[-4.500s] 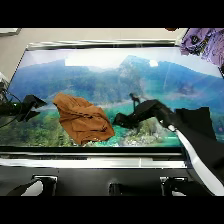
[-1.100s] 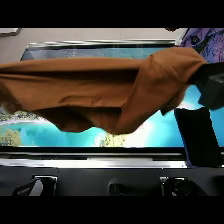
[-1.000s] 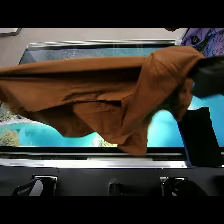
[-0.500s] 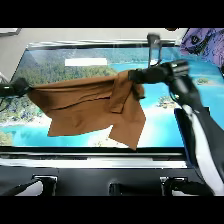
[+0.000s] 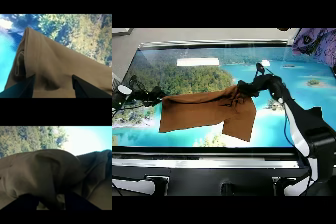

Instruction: Fold the clothes and pants, and hang the long-sleeved shirts on hangers.

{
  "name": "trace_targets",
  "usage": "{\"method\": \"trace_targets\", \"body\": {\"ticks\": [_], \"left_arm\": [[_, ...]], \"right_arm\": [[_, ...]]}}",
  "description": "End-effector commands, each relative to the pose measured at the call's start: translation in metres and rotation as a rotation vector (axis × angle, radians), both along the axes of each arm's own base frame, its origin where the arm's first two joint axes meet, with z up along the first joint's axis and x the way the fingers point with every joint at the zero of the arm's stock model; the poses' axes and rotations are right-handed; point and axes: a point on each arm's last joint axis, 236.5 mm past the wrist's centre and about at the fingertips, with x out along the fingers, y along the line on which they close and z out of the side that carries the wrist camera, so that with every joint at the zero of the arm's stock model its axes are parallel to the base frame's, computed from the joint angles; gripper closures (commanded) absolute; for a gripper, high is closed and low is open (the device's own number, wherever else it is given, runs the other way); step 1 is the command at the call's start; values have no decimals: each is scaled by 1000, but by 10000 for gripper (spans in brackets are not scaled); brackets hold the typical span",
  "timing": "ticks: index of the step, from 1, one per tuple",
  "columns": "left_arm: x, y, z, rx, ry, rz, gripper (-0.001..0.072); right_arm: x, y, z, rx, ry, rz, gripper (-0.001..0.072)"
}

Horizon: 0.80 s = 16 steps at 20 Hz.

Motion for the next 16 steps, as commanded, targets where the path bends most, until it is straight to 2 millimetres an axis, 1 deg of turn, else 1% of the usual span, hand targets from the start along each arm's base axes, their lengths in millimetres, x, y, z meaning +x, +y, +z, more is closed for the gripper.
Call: {"method": "trace_targets", "body": {"ticks": [1,2,3,4,5,6,7,8,9,11,12,14,16], "left_arm": [[-15,21,29,-41,28,-18,164],[-25,34,44,-37,21,-15,164],[-35,45,57,-33,16,-12,165],[-47,55,68,-34,18,-5,164],[-58,62,76,-41,27,1,165],[-68,66,81,-50,40,5,165],[-74,70,85,-56,46,13,165],[-76,72,88,-57,44,20,165],[-76,73,89,-55,41,21,165],[-75,70,88,-55,43,14,166],[-75,69,88,-56,43,12,165],[-74,68,88,-55,41,10,165],[-74,68,88,-54,41,10,165]], "right_arm": [[-16,-32,46,14,-28,127,348],[-26,-56,63,-21,-54,182,348],[-38,-80,74,-49,-58,224,348],[-48,-102,78,-60,-39,241,348],[-57,-122,77,-54,-3,236,345],[-64,-139,70,-42,36,217,308],[-68,-149,62,-16,58,197,295],[-73,-154,50,30,82,177,295],[-82,-152,34,72,128,172,294],[-104,-140,-6,146,229,194,294],[-112,-132,-22,198,266,195,293],[-116,-119,-43,277,296,197,294],[-112,-118,-58,292,302,188,294]]}}
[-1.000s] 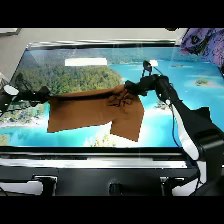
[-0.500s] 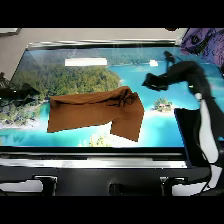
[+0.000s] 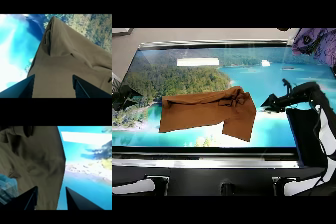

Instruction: Fold the clothes and pants, and hang the long-sleeved shirts on hangers.

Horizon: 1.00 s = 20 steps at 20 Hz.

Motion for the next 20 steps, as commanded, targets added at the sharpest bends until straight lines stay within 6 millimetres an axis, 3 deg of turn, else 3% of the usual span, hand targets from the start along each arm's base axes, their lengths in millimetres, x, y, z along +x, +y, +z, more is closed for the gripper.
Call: {"method": "trace_targets", "body": {"ticks": [1,9,15,16,18,20], "left_arm": [[-2,0,1,-1,3,-4,165],[-1,0,1,-1,3,-4,165],[-2,-1,1,-2,4,-3,165],[-2,-1,1,-8,8,6,165],[-1,1,1,-17,13,29,164],[-1,4,1,-15,9,36,164]], "right_arm": [[-1,9,-28,74,29,-21,294],[16,10,-47,83,-2,-66,294],[28,45,-59,21,-58,-30,301],[25,48,-58,29,-38,-31,329],[21,48,-57,36,-22,-22,470],[25,44,-55,15,-49,-23,676]]}}
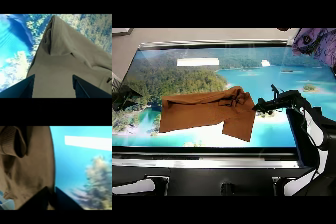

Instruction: Fold the clothes and pants, and hang the long-sleeved shirts on hangers.

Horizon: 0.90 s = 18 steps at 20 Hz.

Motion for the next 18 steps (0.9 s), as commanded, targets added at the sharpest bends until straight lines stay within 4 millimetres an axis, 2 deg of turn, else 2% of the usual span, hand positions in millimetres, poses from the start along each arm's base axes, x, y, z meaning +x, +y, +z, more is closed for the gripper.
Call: {"method": "trace_targets", "body": {"ticks": [1,3,6,10,12,15,18], "left_arm": [[-2,4,0,2,-1,9,165],[-13,5,-10,0,17,-1,165],[-54,-7,-54,-33,94,7,164],[-121,-44,-114,-104,228,-1,165],[-142,-58,-134,-140,287,0,165],[-155,-68,-148,-155,315,-16,165],[-149,-69,-147,-149,288,-28,165]], "right_arm": [[5,-1,7,-21,-33,1,679],[9,-3,21,-38,-73,-1,679],[6,0,45,-27,-94,9,679],[-9,7,64,3,-73,50,679],[-12,9,72,6,-80,61,679],[-12,9,79,7,-86,51,679],[-14,10,81,12,-77,52,679]]}}
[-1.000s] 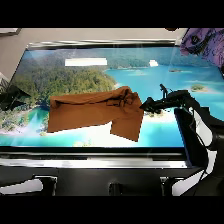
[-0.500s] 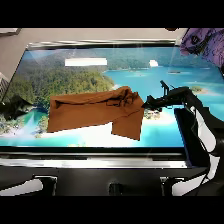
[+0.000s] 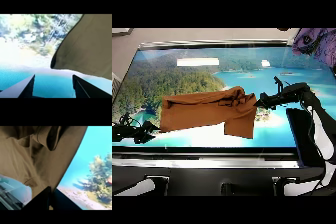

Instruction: Fold the clothes and pants, and hang the long-sleeved shirts on hangers.

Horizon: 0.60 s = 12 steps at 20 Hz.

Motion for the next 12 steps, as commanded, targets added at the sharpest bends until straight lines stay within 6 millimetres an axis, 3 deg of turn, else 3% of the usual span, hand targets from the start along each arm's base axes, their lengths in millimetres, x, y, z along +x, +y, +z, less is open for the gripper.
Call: {"method": "trace_targets", "body": {"ticks": [1,6,9,11,12], "left_arm": [[1,-5,-5,-6,-23,7,165],[22,-1,-6,-10,-80,70,178],[26,-7,-17,-6,-72,52,275],[27,-11,-25,-9,-59,44,277],[25,-15,-28,-18,-46,35,346]], "right_arm": [[-6,3,6,11,15,11,679],[-15,6,7,26,43,43,679],[-19,7,8,31,51,54,679],[-20,8,10,32,50,59,679],[-20,8,12,31,46,60,679]]}}
